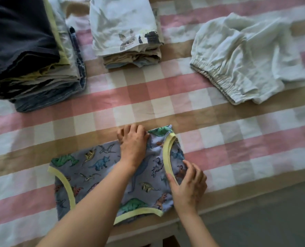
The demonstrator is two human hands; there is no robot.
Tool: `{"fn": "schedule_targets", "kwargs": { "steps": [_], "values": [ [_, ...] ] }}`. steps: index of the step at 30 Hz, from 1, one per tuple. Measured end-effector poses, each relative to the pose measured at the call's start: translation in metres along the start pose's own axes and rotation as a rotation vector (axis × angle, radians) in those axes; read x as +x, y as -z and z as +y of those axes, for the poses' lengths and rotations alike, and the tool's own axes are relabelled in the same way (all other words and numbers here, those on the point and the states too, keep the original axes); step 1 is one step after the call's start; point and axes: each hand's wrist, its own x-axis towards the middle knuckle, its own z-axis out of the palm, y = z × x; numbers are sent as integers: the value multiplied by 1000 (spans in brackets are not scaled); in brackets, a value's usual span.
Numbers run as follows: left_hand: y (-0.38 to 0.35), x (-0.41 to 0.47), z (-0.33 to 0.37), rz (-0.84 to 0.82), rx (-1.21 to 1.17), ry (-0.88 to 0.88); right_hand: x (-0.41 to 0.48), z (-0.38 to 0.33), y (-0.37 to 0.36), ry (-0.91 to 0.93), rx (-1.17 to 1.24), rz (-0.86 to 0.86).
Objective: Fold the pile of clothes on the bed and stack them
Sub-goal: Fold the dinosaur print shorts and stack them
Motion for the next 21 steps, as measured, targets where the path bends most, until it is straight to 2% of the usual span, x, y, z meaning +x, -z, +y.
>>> {"fn": "schedule_targets", "kwargs": {
  "steps": [4, 7, 11, 16, 18, 21],
  "values": [
    [0, -8, 25, 56, -29, -53, -8, 7, 5, -70, 84, 31],
    [-1, -10, 45, -24, -103, -84, -18, 17, 11, -147, 152, 60],
    [-4, 0, 70, -99, -157, 9, -37, 24, 16, -342, 210, 46],
    [-5, 11, 83, -82, -150, 104, -50, 24, 10, -519, 363, -87],
    [0, 11, 80, -84, -237, 125, -53, 22, 11, -550, 467, -125],
    [19, 9, 71, -118, -550, 213, -57, 14, 17, -540, 634, -88]
  ]
}}
